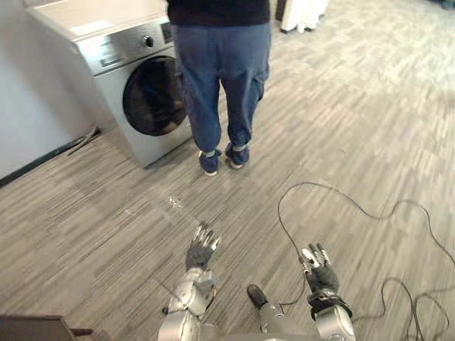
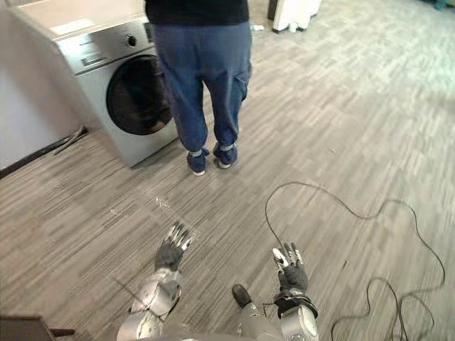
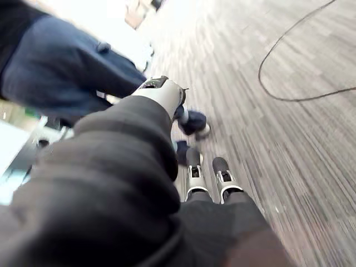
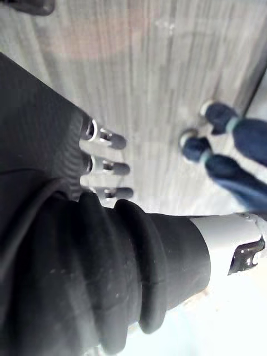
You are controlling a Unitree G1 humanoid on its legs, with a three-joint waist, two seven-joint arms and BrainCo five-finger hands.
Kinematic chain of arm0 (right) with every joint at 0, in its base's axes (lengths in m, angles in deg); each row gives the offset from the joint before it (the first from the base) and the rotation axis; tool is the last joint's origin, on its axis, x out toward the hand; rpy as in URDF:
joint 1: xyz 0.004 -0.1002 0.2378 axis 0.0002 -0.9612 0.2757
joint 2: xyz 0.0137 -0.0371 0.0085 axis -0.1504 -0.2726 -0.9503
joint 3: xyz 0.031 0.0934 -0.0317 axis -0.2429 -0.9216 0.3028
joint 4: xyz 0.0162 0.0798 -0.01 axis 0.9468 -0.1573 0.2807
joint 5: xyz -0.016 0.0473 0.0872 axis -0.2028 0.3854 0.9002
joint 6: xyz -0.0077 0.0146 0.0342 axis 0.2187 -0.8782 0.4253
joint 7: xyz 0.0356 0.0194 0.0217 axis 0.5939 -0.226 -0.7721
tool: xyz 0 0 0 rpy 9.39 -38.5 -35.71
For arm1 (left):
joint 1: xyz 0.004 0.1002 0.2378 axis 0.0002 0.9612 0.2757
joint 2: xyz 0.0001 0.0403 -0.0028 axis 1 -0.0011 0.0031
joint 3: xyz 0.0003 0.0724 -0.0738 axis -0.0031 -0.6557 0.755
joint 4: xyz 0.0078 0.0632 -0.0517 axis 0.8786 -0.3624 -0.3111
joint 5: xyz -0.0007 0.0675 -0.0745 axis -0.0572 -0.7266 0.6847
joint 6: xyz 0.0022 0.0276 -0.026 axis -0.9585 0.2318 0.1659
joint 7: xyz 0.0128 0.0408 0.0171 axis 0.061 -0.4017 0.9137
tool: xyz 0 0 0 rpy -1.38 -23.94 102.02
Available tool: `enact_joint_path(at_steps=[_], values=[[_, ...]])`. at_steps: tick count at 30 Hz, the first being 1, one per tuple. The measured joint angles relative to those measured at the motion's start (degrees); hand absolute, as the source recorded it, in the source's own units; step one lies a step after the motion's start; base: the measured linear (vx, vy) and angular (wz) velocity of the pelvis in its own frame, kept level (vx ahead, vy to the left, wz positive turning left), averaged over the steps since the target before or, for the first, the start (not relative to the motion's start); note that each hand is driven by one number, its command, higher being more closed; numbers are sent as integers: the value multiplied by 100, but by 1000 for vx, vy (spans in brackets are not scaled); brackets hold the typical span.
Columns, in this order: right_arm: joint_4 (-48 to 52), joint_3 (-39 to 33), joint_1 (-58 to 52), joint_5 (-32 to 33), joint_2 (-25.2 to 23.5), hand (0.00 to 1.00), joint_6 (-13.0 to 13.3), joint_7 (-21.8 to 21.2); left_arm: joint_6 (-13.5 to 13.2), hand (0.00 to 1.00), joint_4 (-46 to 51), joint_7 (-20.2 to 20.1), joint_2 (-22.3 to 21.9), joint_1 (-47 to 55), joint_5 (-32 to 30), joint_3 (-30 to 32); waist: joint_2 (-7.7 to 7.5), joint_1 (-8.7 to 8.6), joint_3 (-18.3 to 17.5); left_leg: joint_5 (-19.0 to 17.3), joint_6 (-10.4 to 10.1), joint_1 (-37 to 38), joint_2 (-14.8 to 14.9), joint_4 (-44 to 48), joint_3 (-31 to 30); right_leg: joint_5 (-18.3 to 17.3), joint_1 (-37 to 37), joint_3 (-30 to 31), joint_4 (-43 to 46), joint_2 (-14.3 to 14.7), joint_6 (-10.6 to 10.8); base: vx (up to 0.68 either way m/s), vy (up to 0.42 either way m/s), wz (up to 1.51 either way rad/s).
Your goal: Organize washtable
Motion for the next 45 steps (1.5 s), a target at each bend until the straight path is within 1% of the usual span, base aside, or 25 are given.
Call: enact_joint_path(at_steps=[1, 2, 3, 4, 7, 10, 11, 13, 15, 16, 17, 18, 19, 20, 21, 22, 24, 26, 27, 29, 30, 32, 38, 39, 45], values=[[27, -38, 20, -2, -36, 0, 5, 14, 23, 0, -65, 0, 35, -97, -39, -3, 59, -22, 51, 23, 47, -47, 175, 20, 284, -461, -295, -1406, 523, -30, -119, -104, 54, -151], [65, -55, 21, -4, -35, 0, 10, 17, 27, 0, -64, 2, 43, -115, -81, -2, 79, 1, 85, 39, 70, -47, 249, 15, 459, -805, -384, -2218, 873, -128, -230, -55, 91, -144], [156, -60, -26, -10, -19, 0, 30, 19, 33, 0, -59, 11, 52, -102, -130, 14, 101, -20, 132, 59, 107, -14, 306, -19, 764, -1387, -462, -3635, 1614, -490, -524, -61, 124, -154], [191, -42, -30, -13, -22, 0, 80, 23, 45, 0, -53, 17, 76, -79, -187, 37, 88, -25, 147, 61, 123, 96, 299, -80, 1118, -2022, -506, -4476, 2555, -908, -820, -80, 123, -151], [190, -9, -5, -101, -12, 0, 83, 27, 62, 0, 106, 26, 121, 106, -183, 129, 46, -9, 179, 37, 169, 454, 250, -193, 2005, -3229, -48, -5121, 4125, -1531, -967, -85, 38, -146], [84, 24, 102, -314, -1, 0, 75, 39, 104, 0, 330, 39, 110, 282, -137, 282, -29, -4, 132, 37, 168, 459, 266, -218, 2567, -3571, 341, -5646, 4254, -1908, -1007, -47, -69, -123], [-119, 70, 247, -408, 32, 0, 66, 55, 130, 0, 326, 85, 112, 348, -85, 384, -43, -4, 128, 37, 167, 455, 283, -197, 2789, -3679, 476, -5844, 3828, -1944, -861, -46, -165, -136], [-438, 178, 478, -450, 130, 0, 5, 105, 164, 0, 256, 168, 33, 426, 36, 472, 16, 3, 97, 86, 83, 468, 362, -176, 3007, -3733, 642, -5797, 3111, -1722, -770, -24, -185, -125], [-666, 353, 523, -447, 288, 0, -24, 155, 169, 0, -17, 207, 25, 339, 46, 519, 108, -19, 110, 129, 43, 424, 706, 305, 2984, -3541, 1093, -5614, 2148, -1328, -564, 29, -158, -77], [-716, 369, 530, -447, 286, 0, -38, 160, 177, 0, -97, 255, 32, 303, 62, 555, 95, -36, 126, 202, 151, 315, 867, 673, 2863, -3470, 1200, -5612, 2014, -1279, -609, 26, -114, -29], [-790, 350, 463, -445, 280, 0, -70, 171, 181, 0, -212, 299, 54, 204, 97, 548, -92, -23, 190, 90, -124, 11, 864, 746, 2498, -3421, 1337, -5565, 1876, -1345, -618, -5, -47, -6], [-827, 291, 450, -444, 303, 0, -69, 172, 173, 0, -215, 299, 43, 191, 172, 514, -90, -32, 179, 184, -185, -94, 740, 127, 2228, -3408, 1331, -5537, 1880, -1392, -607, 11, -47, -27], [-959, 250, 461, -450, 397, 0, -70, 162, 171, 0, -247, 287, 33, 222, 255, 503, -93, -37, 191, 770, -161, -69, 708, -157, 2122, -3401, 1326, -5387, 1867, -1395, -579, 34, 18, -38], [-1014, 252, 488, -456, 427, 0, -81, 166, 176, 0, -253, 293, 28, 278, 257, 514, -89, -17, 194, 832, -97, -52, 672, -143, 2079, -3372, 1301, -5294, 1844, -1384, -565, 32, 9, -46], [-1063, 253, 498, -458, 443, 0, -83, 164, 178, 0, -253, 290, 48, 337, 253, 513, -89, -31, 221, 874, -31, -133, 584, 34, 1667, -3363, 1288, -5131, 1779, -1396, -560, 28, 35, -50], [-1177, 280, 516, -429, 448, 0, -90, 181, 179, 0, -253, 308, 36, 402, 254, 601, -43, -19, 250, 873, -31, -211, 461, 235, 934, -3333, 1389, -4972, 1740, -1385, -536, 18, 41, -51], [-1216, 394, 468, -230, 441, 0, -147, 226, 179, 0, -250, 411, 36, 523, 260, 707, 42, -8, 284, 912, -95, -254, 291, 611, -27, -3299, 1609, -4796, 1709, -1392, -516, 84, 123, -53], [-1202, 435, 422, 146, 342, 0, -202, 276, 177, 0, -197, 420, 79, 596, 311, 757, 18, 35, 298, 720, -459, -450, 246, 860, -539, -3256, 1722, -4665, 1654, -1459, -484, 56, 191, -43], [-1176, 402, 383, 254, 328, 0, -215, 294, 181, 0, -151, 420, 51, 646, 349, 729, 174, 10, 224, 784, -556, -437, 284, 163, -763, -3237, 1681, -4650, 1668, -1366, -438, 50, 205, -25], [-1137, 426, 342, 291, 327, 0, -276, 295, 192, 0, -127, 414, 49, 649, 432, 660, 54, -11, 166, 820, -502, -266, 84, -221, -745, -3207, 1642, -4583, 1578, -1470, -348, 56, 147, -5], [-1092, 436, 297, 277, 247, 0, -311, 271, 193, 0, -100, 406, 110, 651, 461, 662, -108, 2, 165, 888, -462, -236, -40, -381, -733, -3195, 1636, -4579, 1514, -1575, -340, 28, 77, 12], [-1087, 449, 224, 180, 205, 0, -314, 270, 216, 0, -97, 405, 177, 687, 467, 597, -190, 5, 134, 901, -443, -244, -146, -421, -783, -3165, 1661, -4590, 1446, -1618, -309, 27, 88, 15], [-1275, 631, 408, -539, 218, 0, -321, 275, 236, 0, -138, 474, 212, 713, 811, 510, -152, 17, 93, 1171, -312, -248, -334, -722, -894, -2833, 1768, -4635, 1043, -1691, -306, -4, 58, 14], [-1685, 767, 613, -1143, 322, 0, -320, 290, 252, 0, -731, 513, 313, 767, 803, 429, -90, 14, -379, 2091, -343, -38, -534, -1927, -977, -2498, 1579, -4266, 553, -1603, -261, -31, 2, 2], [-1685, 740, 593, -1141, 337, 0, -320, 285, 252, 0, -731, 512, 340, 728, 799, 439, -133, 7, -375, 2149, -362, 29, -537, -2033, -952, -2494, 1582, -4248, 553, -1604, -258, -3, -2, -1]])
